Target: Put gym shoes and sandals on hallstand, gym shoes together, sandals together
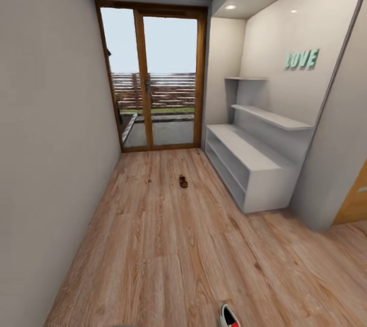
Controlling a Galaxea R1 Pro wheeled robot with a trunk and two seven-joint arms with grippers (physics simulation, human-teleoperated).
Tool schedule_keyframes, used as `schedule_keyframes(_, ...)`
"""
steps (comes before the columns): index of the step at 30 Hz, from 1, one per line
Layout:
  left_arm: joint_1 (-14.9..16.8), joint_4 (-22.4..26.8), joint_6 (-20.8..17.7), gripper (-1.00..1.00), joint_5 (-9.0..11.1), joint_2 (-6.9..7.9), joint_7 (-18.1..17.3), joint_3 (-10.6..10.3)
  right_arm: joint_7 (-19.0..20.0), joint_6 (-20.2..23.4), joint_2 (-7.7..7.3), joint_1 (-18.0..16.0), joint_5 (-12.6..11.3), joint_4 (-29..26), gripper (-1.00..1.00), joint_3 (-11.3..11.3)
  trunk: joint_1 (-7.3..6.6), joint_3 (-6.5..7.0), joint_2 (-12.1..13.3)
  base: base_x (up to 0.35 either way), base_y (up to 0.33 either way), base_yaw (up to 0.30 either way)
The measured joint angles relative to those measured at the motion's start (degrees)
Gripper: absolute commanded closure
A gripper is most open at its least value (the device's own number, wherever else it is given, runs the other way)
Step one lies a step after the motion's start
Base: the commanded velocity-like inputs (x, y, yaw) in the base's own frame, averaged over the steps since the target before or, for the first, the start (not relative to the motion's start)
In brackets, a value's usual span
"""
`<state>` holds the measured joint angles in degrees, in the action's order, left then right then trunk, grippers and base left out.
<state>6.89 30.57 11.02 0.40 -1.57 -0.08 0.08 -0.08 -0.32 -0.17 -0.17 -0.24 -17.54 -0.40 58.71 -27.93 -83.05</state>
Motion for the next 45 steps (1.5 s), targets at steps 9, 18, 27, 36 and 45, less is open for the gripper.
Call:
schedule_keyframes(9,0.0,0.0,0.0,-1.00,0.0,0.00,0.0,-0.1,0.0,0.0,0.03,0.0,0.0,0.0,-1.00,0.0,0.00,-0.26,0.0,0.203,0.288,0.286)
schedule_keyframes(18,0.0,-0.1,-0.1,-1.00,0.0,0.00,0.0,-0.1,0.0,0.0,0.03,0.0,0.0,0.0,-1.00,0.0,-0.01,-0.53,0.0,0.249,0.240,0.284)
schedule_keyframes(27,0.0,-0.1,0.0,-1.00,0.0,0.00,0.0,-0.1,0.0,0.0,0.02,0.0,0.0,0.0,-1.00,0.0,-0.01,-0.79,0.0,0.314,0.131,0.218)
schedule_keyframes(36,0.0,-0.1,0.0,-1.00,0.0,-0.01,0.0,-0.1,0.0,0.0,0.00,0.0,0.0,0.0,-1.00,0.0,-0.01,-0.91,0.0,0.341,0.049,0.042)
schedule_keyframes(45,0.0,-0.1,0.0,-1.00,0.0,-0.01,0.0,-0.1,0.0,0.0,-0.01,0.0,0.0,0.0,-1.00,0.0,-0.02,-0.92,0.0,0.347,0.005,0.003)
